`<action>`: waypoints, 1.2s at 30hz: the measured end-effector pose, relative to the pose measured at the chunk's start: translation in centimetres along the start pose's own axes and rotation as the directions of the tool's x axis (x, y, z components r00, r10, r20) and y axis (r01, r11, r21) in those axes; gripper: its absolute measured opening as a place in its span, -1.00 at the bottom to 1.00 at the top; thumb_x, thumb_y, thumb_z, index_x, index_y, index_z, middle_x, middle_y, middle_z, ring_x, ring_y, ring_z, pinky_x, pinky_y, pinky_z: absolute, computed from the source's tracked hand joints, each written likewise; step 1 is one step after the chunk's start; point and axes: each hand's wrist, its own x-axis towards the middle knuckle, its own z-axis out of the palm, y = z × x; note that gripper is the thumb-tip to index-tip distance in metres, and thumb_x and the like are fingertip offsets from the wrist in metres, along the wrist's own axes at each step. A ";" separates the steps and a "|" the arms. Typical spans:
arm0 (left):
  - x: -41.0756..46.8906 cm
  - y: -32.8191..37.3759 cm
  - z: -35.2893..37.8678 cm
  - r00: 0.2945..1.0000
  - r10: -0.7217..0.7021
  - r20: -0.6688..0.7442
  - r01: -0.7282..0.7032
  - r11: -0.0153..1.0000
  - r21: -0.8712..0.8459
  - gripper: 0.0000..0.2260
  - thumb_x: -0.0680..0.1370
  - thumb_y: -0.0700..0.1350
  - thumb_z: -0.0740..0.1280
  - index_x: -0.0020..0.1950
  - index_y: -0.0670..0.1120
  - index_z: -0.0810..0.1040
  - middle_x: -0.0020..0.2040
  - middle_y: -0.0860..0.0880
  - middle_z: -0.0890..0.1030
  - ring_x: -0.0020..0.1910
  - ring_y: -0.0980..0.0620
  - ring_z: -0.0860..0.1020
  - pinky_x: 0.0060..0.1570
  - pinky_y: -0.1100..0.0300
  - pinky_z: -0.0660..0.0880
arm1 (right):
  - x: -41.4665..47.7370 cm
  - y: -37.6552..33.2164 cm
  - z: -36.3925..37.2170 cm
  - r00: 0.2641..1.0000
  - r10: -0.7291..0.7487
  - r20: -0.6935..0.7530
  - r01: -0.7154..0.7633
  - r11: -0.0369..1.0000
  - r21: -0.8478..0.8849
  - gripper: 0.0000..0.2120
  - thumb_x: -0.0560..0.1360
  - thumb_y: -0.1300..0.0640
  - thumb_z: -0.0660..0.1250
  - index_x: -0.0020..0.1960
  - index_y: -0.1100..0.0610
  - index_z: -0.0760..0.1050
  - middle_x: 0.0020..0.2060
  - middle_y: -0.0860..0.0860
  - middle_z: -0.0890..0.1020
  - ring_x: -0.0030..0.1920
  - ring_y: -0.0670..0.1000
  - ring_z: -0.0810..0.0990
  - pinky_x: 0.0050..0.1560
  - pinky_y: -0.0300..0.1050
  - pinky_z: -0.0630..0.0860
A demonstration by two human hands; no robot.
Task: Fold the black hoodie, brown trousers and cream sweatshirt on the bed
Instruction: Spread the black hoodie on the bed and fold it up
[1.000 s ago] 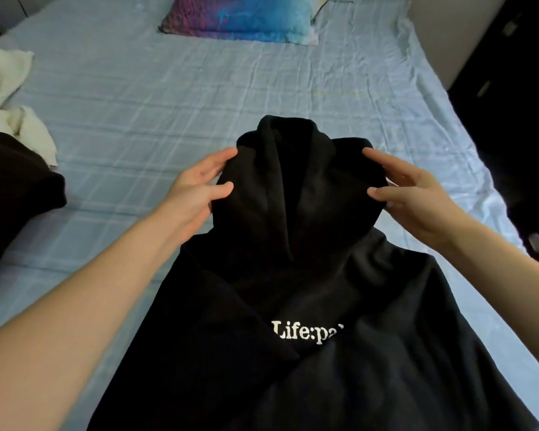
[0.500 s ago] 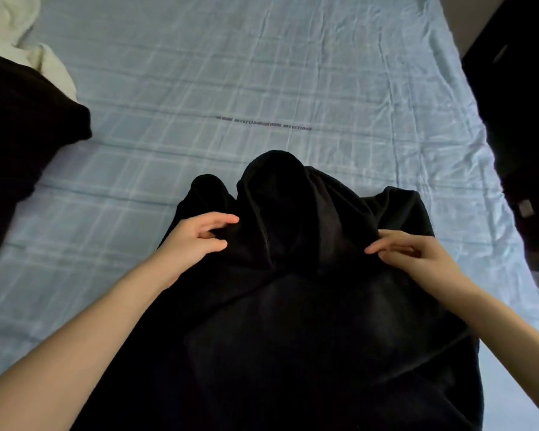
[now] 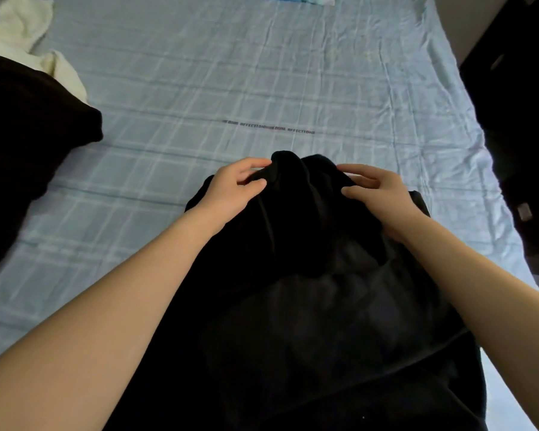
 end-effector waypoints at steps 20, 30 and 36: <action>-10.9 3.9 0.5 0.914 0.013 0.405 -0.009 1.000 -0.011 -0.60 0.41 -0.03 0.49 0.23 0.23 0.59 0.24 0.16 0.61 0.27 0.22 0.52 0.28 0.24 0.44 | -12.9 0.1 -4.2 0.964 -0.033 0.265 0.033 0.999 0.004 -0.60 0.55 0.05 0.39 0.35 -0.26 0.50 0.06 0.15 0.67 0.08 0.05 0.69 0.09 -0.13 0.61; -16.5 2.6 3.8 0.996 0.084 0.024 -0.086 0.902 0.424 -0.72 0.58 -0.07 0.31 0.28 0.12 0.59 0.27 0.21 0.58 0.27 0.22 0.50 0.35 0.17 0.40 | -18.9 1.4 -1.4 0.998 -0.051 -0.041 0.033 0.938 -0.345 -0.74 0.61 0.05 0.32 0.27 -0.12 0.62 0.26 -0.20 0.59 0.29 -0.18 0.53 0.37 -0.28 0.39; -20.5 -4.2 8.7 0.968 -0.065 0.242 -0.197 0.396 0.897 -0.42 0.63 0.22 -0.14 0.62 0.05 0.03 0.63 -0.01 0.00 0.60 -0.06 -0.12 0.54 -0.12 -0.13 | -21.1 8.5 4.6 0.979 -0.023 0.201 0.190 0.447 -0.874 -0.46 0.66 -0.23 -0.07 0.62 -0.24 -0.04 0.64 -0.02 -0.01 0.63 0.13 -0.13 0.58 0.16 -0.14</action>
